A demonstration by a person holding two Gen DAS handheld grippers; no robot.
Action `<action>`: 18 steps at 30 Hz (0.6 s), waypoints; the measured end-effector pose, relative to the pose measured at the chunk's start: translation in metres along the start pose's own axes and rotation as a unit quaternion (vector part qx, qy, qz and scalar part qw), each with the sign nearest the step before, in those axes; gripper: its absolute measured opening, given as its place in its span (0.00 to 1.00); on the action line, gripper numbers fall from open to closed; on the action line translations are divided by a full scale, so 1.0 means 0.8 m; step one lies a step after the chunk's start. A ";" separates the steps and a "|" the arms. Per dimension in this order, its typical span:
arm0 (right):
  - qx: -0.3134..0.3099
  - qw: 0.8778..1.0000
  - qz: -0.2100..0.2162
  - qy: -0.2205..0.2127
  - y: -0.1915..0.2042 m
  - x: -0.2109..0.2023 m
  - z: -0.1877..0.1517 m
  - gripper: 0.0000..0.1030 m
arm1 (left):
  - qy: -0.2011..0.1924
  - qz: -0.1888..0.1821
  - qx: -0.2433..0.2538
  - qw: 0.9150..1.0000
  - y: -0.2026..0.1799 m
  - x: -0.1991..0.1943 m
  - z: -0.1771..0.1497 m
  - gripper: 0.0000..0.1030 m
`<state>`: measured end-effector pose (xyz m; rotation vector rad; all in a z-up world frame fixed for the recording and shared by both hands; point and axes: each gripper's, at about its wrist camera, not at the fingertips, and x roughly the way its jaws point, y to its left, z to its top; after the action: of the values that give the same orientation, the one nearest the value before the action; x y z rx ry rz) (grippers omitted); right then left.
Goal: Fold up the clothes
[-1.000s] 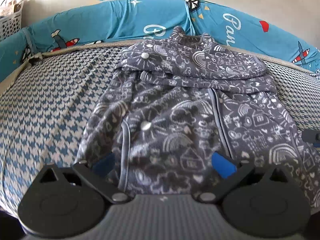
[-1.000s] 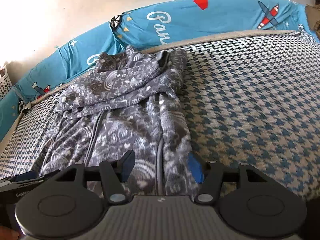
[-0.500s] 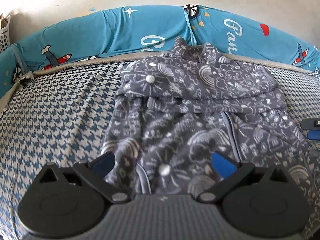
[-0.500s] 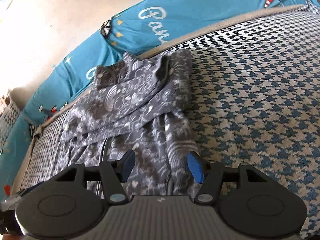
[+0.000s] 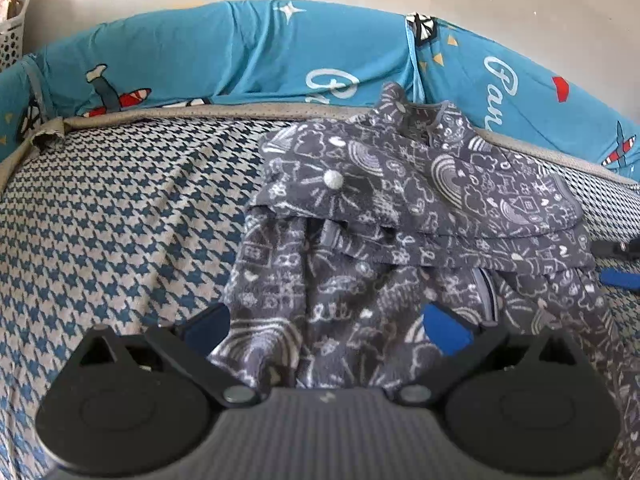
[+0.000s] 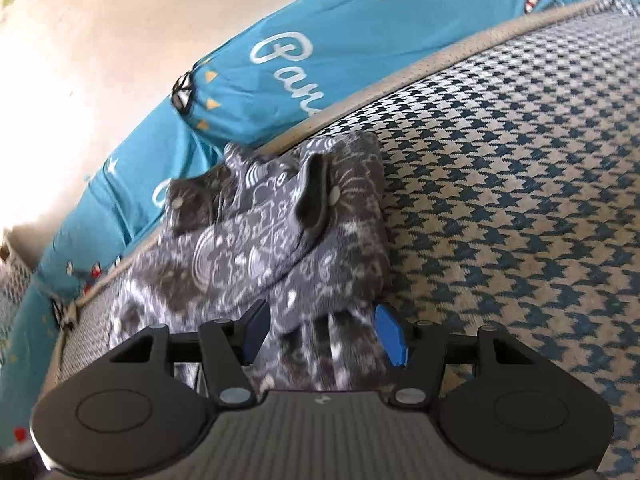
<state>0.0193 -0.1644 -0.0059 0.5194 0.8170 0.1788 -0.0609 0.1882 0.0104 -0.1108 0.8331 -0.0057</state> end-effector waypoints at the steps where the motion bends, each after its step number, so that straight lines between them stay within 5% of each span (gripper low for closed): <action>1: 0.008 1.000 0.004 -0.006 -0.001 0.002 0.003 0.56 | 0.002 0.000 0.003 1.000 -0.002 0.001 -0.001 1.00; 7: 0.033 0.998 0.036 -0.048 -0.004 0.008 0.023 0.57 | 0.007 -0.007 0.014 1.000 -0.012 0.006 -0.002 1.00; 18: 0.026 0.999 -0.008 -0.041 -0.001 0.042 0.036 0.57 | 0.025 -0.004 -0.002 1.000 -0.011 0.020 0.003 1.00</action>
<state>0.0634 -0.1638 -0.0117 0.5664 0.7472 0.1212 -0.0481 0.1788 0.0012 -0.1177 0.8827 -0.0153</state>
